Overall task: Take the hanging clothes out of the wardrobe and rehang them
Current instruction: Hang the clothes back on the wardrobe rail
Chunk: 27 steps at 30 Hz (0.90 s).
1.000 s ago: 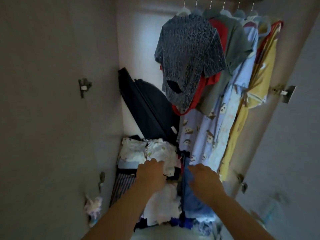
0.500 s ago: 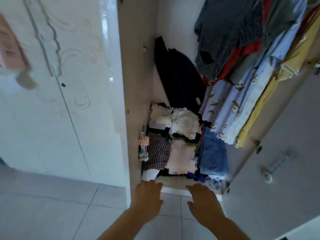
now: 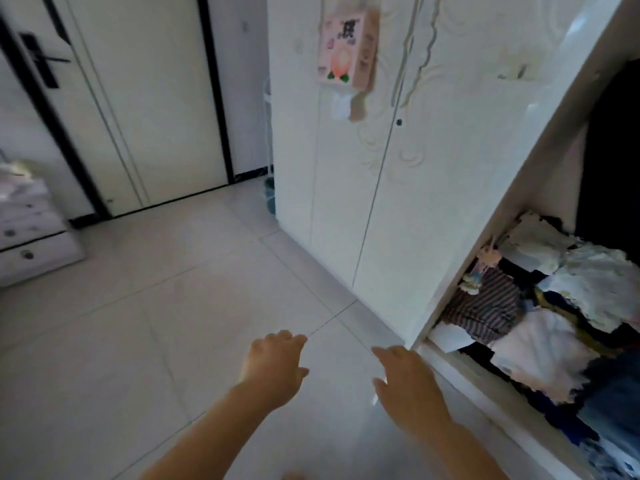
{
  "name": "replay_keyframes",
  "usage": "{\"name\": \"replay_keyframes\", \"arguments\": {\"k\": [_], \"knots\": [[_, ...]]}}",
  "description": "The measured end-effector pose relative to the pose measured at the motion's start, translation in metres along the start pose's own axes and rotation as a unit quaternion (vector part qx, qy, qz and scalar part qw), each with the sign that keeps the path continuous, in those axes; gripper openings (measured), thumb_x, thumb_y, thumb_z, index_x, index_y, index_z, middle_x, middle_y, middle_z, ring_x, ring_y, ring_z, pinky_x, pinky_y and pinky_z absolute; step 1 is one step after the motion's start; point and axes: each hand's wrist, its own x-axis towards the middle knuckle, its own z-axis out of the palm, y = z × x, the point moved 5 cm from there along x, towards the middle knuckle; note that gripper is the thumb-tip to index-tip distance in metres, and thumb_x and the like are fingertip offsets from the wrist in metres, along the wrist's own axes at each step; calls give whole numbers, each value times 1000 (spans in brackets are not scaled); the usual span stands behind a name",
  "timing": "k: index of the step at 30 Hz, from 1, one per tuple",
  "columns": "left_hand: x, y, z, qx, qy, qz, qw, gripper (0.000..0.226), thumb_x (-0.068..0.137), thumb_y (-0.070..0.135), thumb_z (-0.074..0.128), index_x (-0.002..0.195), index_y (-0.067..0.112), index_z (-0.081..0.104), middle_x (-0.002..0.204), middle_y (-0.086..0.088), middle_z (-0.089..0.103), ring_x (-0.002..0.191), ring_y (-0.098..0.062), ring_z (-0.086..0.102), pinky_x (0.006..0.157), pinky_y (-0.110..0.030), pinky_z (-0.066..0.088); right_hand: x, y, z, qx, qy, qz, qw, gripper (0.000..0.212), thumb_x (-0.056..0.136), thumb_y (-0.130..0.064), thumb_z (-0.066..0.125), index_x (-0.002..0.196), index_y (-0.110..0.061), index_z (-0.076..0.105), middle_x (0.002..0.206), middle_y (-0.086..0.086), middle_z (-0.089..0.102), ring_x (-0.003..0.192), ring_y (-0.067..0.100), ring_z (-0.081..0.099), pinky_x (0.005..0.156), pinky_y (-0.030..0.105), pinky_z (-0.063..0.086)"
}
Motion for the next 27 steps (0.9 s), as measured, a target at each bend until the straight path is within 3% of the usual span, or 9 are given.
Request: {"name": "replay_keyframes", "arguments": {"k": [11, 27], "knots": [[-141, -210, -9, -89, 43, -247, 964, 55, 93, 43, 47, 143, 29, 29, 141, 6, 40, 128, -17, 39, 104, -31, 31, 32, -247, 45, -16, -51, -258, 965, 43, 94, -27, 46, 136, -22, 39, 132, 0, 45, 122, 21, 41, 101, 29, 32], [-272, -541, -28, -123, 124, -484, 857, 54, 92, 42, 48, 141, 28, 31, 139, 5, 42, 127, -19, 40, 102, -33, 33, 96, -643, 124, -77, -110, -488, 862, 52, 93, -29, 50, 142, -23, 35, 132, 0, 46, 121, 22, 44, 100, 29, 34]]}}
